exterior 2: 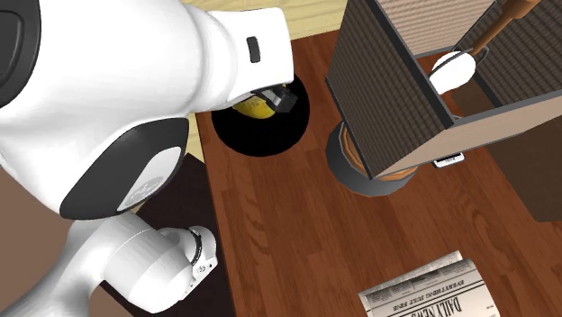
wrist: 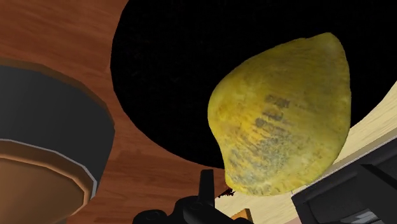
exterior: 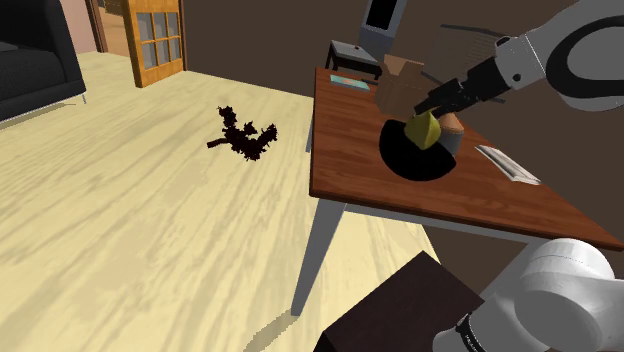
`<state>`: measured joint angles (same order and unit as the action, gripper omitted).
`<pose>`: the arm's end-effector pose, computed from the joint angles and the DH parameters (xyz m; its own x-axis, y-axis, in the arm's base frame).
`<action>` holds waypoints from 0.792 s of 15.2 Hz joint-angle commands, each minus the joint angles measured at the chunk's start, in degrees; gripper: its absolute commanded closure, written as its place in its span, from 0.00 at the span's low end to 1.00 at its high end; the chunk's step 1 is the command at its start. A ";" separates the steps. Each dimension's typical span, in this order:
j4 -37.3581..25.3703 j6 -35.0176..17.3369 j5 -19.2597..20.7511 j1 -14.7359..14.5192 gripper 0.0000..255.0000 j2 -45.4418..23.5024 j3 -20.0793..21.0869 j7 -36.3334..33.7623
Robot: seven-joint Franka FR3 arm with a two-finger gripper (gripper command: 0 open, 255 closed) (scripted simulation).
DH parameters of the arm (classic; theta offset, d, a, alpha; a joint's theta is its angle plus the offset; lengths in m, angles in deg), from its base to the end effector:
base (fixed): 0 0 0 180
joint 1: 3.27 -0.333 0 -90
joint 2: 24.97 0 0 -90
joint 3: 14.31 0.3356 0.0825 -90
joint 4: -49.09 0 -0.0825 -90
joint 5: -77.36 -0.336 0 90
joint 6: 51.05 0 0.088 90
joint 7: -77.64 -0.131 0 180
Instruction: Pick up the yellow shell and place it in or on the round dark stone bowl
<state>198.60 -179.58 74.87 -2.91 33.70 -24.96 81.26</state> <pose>0.2397 -0.0659 0.6008 0.7840 -0.1420 0.6043 -0.0530 -0.9852 -0.1628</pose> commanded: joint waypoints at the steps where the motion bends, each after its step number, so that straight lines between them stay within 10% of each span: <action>1: 0.06 -0.05 -0.01 -0.01 0.00 -0.01 0.02 -0.02; 5: -4.46 8.33 0.37 0.80 0.00 3.78 0.10 -0.23; 12: -4.46 8.33 0.38 0.80 0.00 3.78 0.10 -0.23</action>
<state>194.15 -171.26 75.25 -2.11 37.48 -24.86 81.03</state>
